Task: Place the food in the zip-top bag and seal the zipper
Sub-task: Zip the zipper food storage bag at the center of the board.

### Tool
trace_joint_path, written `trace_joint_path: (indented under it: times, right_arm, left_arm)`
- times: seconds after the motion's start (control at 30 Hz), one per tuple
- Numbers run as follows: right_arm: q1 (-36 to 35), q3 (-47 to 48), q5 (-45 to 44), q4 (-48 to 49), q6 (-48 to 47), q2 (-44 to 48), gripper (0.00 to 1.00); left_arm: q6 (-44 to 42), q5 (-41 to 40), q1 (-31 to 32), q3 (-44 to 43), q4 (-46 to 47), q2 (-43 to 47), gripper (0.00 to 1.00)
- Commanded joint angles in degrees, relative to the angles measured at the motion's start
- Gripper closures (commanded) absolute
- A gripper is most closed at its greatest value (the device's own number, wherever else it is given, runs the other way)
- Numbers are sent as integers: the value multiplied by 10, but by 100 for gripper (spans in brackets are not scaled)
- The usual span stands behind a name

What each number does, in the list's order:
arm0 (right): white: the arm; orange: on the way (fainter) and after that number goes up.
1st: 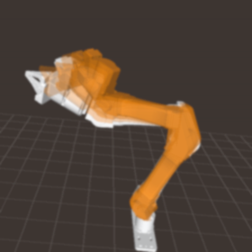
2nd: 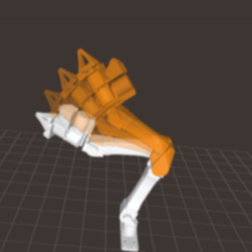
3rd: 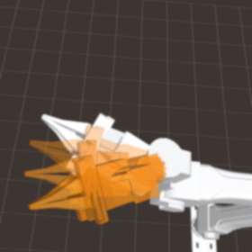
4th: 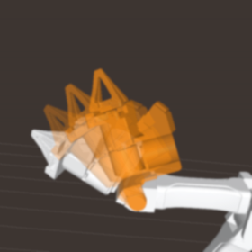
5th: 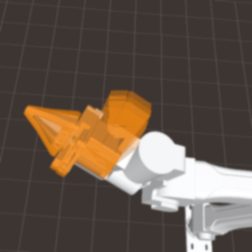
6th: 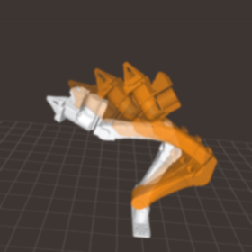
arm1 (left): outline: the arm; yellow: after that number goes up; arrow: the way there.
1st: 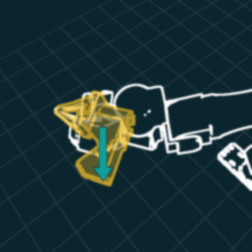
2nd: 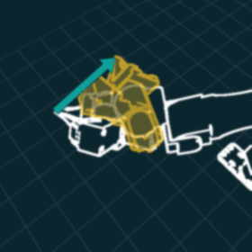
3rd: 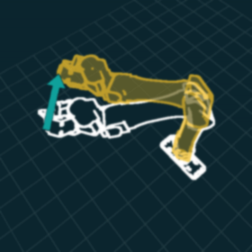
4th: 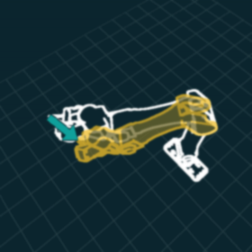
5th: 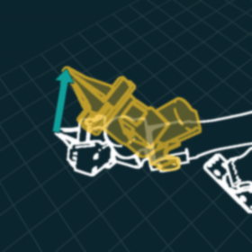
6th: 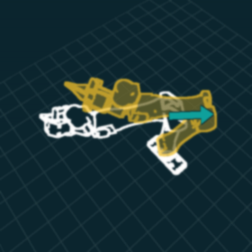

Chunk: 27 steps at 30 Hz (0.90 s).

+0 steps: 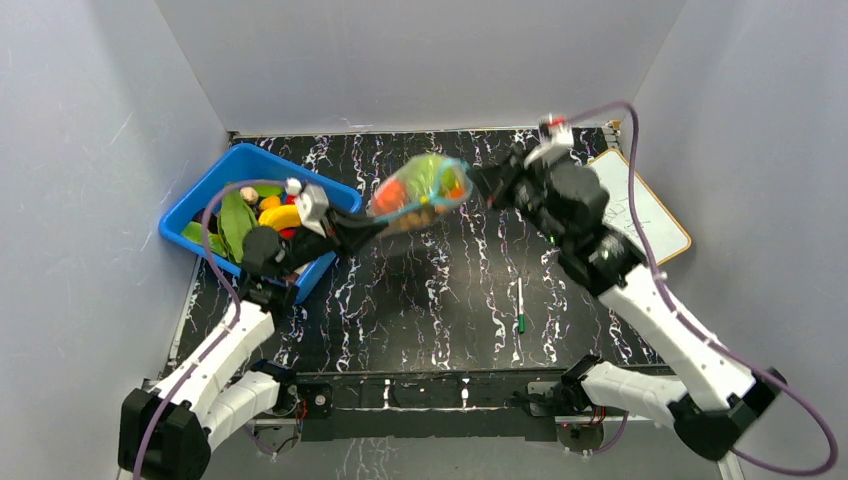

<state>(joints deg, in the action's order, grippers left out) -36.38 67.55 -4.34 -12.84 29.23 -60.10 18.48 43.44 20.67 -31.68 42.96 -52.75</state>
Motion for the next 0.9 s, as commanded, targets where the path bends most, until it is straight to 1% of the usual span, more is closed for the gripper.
trace_joint_path:
  times: [0.0, 0.07, 0.1, 0.23, 0.3, 0.33, 0.4, 0.47, 0.5, 0.57, 0.63, 0.67, 0.73, 0.8, 0.83, 0.87]
  right_arm:
    - [-1, -152, -36, -12, 43, 11, 100]
    - [7, -101, -32, -18, 22, -9, 100]
    - [8, -51, -25, -17, 9, -23, 100]
    - [7, 167, -9, -27, -31, -97, 100]
    - [8, 255, -7, -24, -37, -115, 100]
    - [8, 272, -8, -19, -38, -117, 100]
    - [7, 268, -14, -4, -37, -100, 100]
    - [7, 221, -28, -7, -28, -73, 100]
    - [7, 181, -32, -13, -21, -58, 100]
    - [7, 63, -35, -3, 1, -24, 100]
    - [8, -40, -30, 25, 23, 7, 100]
    - [7, -70, -21, 34, 30, 15, 100]
    - [9, -69, 14, 13, 38, 4, 100]
    - [7, -26, 43, -49, 32, -26, 100]
    - [7, -8, 48, -78, 32, -34, 93]
    - [7, 5, 48, -98, 36, -38, 83]
  left_arm:
    - [48, -33, 49, 121, 59, 20, 100]
    - [39, -44, 54, 122, 63, 8, 100]
    - [33, -43, 54, 104, 60, -3, 100]
    - [6, -30, 55, -19, 27, -56, 100]
    - [-3, -27, 55, -84, 9, -69, 100]
    - [-10, -29, 55, -104, -1, -69, 100]
    - [-26, -40, 55, -129, -26, -60, 100]
    - [-41, -44, 55, -133, -52, -49, 100]
    - [-49, -47, 55, -124, -67, -45, 100]
    - [-42, -55, 55, -72, -60, -36, 100]
    - [-18, -51, 55, -11, -13, -26, 100]
    - [-11, -41, 56, 7, 7, -22, 100]
    - [-14, -16, 55, 31, 17, -14, 100]
    - [-24, 18, 55, 50, 26, -2, 100]
    - [-26, 37, 55, 61, 40, 3, 100]
    - [-28, 60, 56, 69, 52, 8, 100]
